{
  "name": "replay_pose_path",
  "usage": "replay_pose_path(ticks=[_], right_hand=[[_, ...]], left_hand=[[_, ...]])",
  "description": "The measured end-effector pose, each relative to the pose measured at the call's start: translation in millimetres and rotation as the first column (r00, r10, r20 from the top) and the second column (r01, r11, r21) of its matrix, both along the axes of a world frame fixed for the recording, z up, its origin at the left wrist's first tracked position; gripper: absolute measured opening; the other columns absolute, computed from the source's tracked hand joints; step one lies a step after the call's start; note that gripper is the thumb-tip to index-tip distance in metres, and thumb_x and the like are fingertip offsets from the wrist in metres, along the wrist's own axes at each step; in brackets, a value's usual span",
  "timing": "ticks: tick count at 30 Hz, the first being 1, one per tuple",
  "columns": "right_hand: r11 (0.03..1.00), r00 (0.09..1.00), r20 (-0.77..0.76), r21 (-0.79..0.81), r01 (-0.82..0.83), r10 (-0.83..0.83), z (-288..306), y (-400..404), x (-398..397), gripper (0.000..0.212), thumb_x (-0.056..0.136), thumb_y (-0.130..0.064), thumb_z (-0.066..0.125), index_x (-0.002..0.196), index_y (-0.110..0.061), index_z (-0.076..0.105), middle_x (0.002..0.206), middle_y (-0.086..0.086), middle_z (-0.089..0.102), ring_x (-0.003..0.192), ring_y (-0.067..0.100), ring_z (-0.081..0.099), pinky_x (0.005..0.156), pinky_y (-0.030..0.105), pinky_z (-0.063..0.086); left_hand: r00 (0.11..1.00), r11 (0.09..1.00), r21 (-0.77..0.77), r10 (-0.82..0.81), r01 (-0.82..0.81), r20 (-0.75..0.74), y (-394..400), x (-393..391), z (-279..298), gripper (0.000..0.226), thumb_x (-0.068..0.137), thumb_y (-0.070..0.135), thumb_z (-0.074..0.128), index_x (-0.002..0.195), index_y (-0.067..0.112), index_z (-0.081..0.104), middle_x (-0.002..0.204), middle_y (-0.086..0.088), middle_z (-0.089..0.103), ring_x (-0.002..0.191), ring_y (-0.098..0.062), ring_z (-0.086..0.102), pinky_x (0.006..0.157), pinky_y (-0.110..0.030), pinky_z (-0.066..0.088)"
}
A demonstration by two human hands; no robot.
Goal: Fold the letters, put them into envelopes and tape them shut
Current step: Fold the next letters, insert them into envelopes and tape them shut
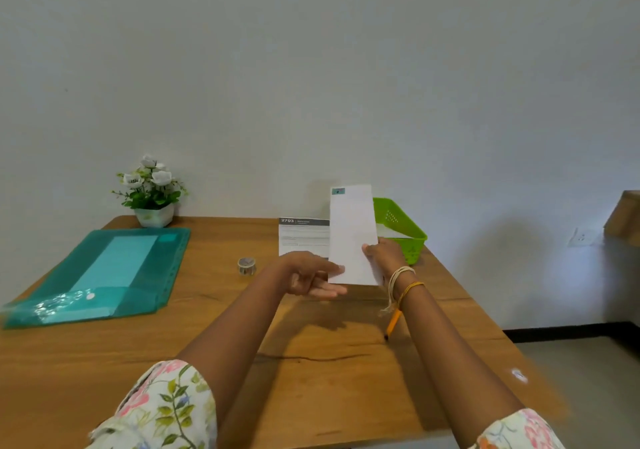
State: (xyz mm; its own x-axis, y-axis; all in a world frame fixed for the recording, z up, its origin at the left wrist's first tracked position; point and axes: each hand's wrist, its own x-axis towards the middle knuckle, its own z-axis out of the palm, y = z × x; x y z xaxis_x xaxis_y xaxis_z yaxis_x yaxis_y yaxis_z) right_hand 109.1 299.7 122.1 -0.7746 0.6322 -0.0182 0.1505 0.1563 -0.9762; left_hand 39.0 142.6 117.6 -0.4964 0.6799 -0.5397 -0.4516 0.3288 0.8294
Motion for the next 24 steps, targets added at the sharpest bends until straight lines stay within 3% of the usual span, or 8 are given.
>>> replay_pose_path(ticks=[3, 5, 7, 10, 13, 16, 21, 24], right_hand=[[1.000, 1.000, 0.013, 0.005, -0.001, 0.001, 12.6, 16.5, -6.9, 0.021, 0.087, 0.002, 0.055, 0.106, 0.006, 0.063, 0.107, 0.023, 0.066, 0.086, 0.029, 0.060, 0.068, 0.031, 0.047], [0.998, 0.992, 0.123, -0.053, -0.016, 0.022, 20.9, 25.6, -10.0, 0.013, 0.088, -0.002, 0.055, 0.101, -0.002, 0.059, 0.087, 0.015, 0.064, 0.072, 0.029, 0.060, 0.049, 0.028, 0.052], [0.999, 0.970, 0.241, -0.048, -0.012, 0.023, 27.5, 34.5, -14.3, 0.008, 0.088, -0.003, 0.053, 0.097, -0.005, 0.053, 0.077, 0.010, 0.056, 0.060, 0.024, 0.054, 0.033, 0.024, 0.047], [0.997, 0.977, 0.210, -0.053, 0.049, -0.037, 34.1, 52.7, -24.8, 0.008, 0.088, 0.002, 0.047, 0.084, -0.003, 0.052, 0.073, 0.012, 0.053, 0.058, 0.025, 0.051, 0.041, 0.026, 0.046], [0.993, 0.975, 0.208, -0.073, 0.089, -0.072, 38.8, 72.7, -34.0, 0.017, 0.089, 0.004, 0.046, 0.075, -0.006, 0.046, 0.072, 0.013, 0.052, 0.057, 0.025, 0.050, 0.041, 0.025, 0.046], [0.991, 0.965, 0.256, -0.098, 0.091, -0.063, 37.9, 92.7, -44.0, 0.020, 0.089, 0.009, 0.047, 0.073, -0.004, 0.046, 0.066, 0.014, 0.051, 0.052, 0.026, 0.050, 0.033, 0.023, 0.045], [0.995, 0.957, 0.280, -0.034, 0.094, -0.081, 33.6, 114.7, -68.4, 0.021, 0.086, 0.012, 0.055, 0.070, 0.001, 0.046, 0.059, 0.017, 0.053, 0.024, 0.020, 0.048, 0.029, 0.023, 0.044], [0.994, 0.954, 0.280, 0.044, 0.103, -0.112, 27.4, 123.8, -83.7, 0.013, 0.082, 0.009, 0.063, 0.078, 0.004, 0.052, 0.062, 0.020, 0.058, 0.033, 0.023, 0.056, 0.038, 0.029, 0.050]], left_hand=[[0.980, 0.987, 0.085, 0.148, -0.138, -0.135, 24.9, -4.8, 7.5, 0.013, 0.089, 0.000, 0.063, 0.101, 0.002, 0.058, 0.076, -0.008, 0.070, 0.070, -0.016, 0.071, 0.066, -0.031, 0.061], [0.968, 0.974, 0.124, 0.205, -0.187, -0.145, 44.6, -6.5, 12.4, 0.006, 0.090, -0.001, 0.061, 0.096, 0.002, 0.060, 0.089, -0.011, 0.069, 0.077, -0.018, 0.070, 0.065, -0.028, 0.061], [0.954, 0.961, 0.143, 0.259, -0.238, -0.152, 65.4, -9.2, 13.9, 0.010, 0.091, -0.003, 0.059, 0.100, -0.002, 0.060, 0.104, -0.015, 0.067, 0.093, -0.024, 0.068, 0.066, -0.027, 0.060], [0.938, 0.943, 0.175, 0.309, -0.282, -0.154, 96.7, -15.3, 16.1, 0.030, 0.090, -0.005, 0.059, 0.119, -0.006, 0.055, 0.122, -0.018, 0.062, 0.112, -0.029, 0.062, 0.070, -0.030, 0.060], [0.937, 0.931, 0.201, 0.330, -0.303, -0.115, 119.3, -24.9, 17.4, 0.022, 0.088, -0.007, 0.061, 0.109, -0.007, 0.058, 0.115, -0.020, 0.064, 0.093, -0.024, 0.067, 0.077, -0.032, 0.055], [0.930, 0.931, 0.198, 0.338, -0.307, -0.146, 134.7, -34.8, 16.0, 0.017, 0.087, -0.007, 0.063, 0.102, -0.003, 0.057, 0.097, -0.016, 0.065, 0.068, -0.019, 0.065, 0.060, -0.027, 0.059], [0.862, 0.915, 0.157, 0.402, -0.370, -0.309, 144.6, -55.9, 9.5, 0.016, 0.091, 0.006, 0.064, 0.103, -0.001, 0.056, 0.086, -0.015, 0.065, 0.065, -0.026, 0.066, 0.047, -0.027, 0.055], [0.787, 0.914, 0.158, 0.403, -0.374, -0.467, 141.6, -68.7, -3.9, 0.025, 0.089, 0.016, 0.068, 0.110, 0.004, 0.063, 0.101, -0.015, 0.069, 0.066, -0.021, 0.067, 0.050, -0.028, 0.051]])
